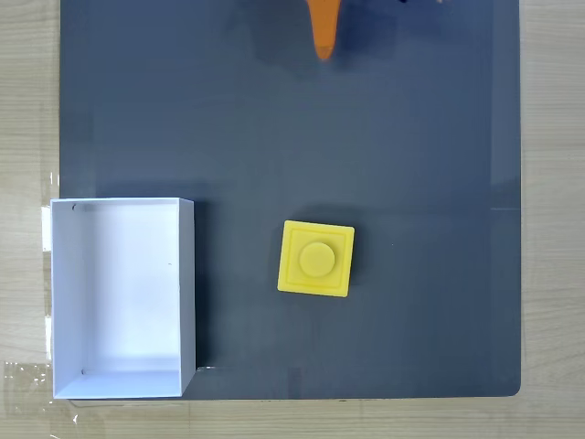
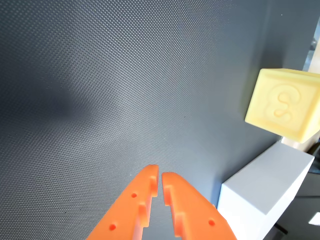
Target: Grasp a yellow block and put it in the box
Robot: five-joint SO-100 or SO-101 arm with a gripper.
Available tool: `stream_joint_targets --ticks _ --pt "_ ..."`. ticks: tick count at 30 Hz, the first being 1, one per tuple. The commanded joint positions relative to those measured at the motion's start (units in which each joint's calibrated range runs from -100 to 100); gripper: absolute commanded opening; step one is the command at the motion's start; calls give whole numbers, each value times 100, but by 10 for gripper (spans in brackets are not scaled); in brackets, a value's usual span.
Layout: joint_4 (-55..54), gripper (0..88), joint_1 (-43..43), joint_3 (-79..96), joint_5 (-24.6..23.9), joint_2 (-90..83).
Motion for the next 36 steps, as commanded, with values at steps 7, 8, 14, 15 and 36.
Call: stream_joint_targets --ticks 7,8,14,15,36 --pt "-46 10 28 44 -34 -59" --pt "-46 10 28 44 -34 -59" --pt "-46 10 28 35 -34 -50" --pt "-46 10 28 26 -34 -42" --pt "-474 19 -47 -6523 8 6908"
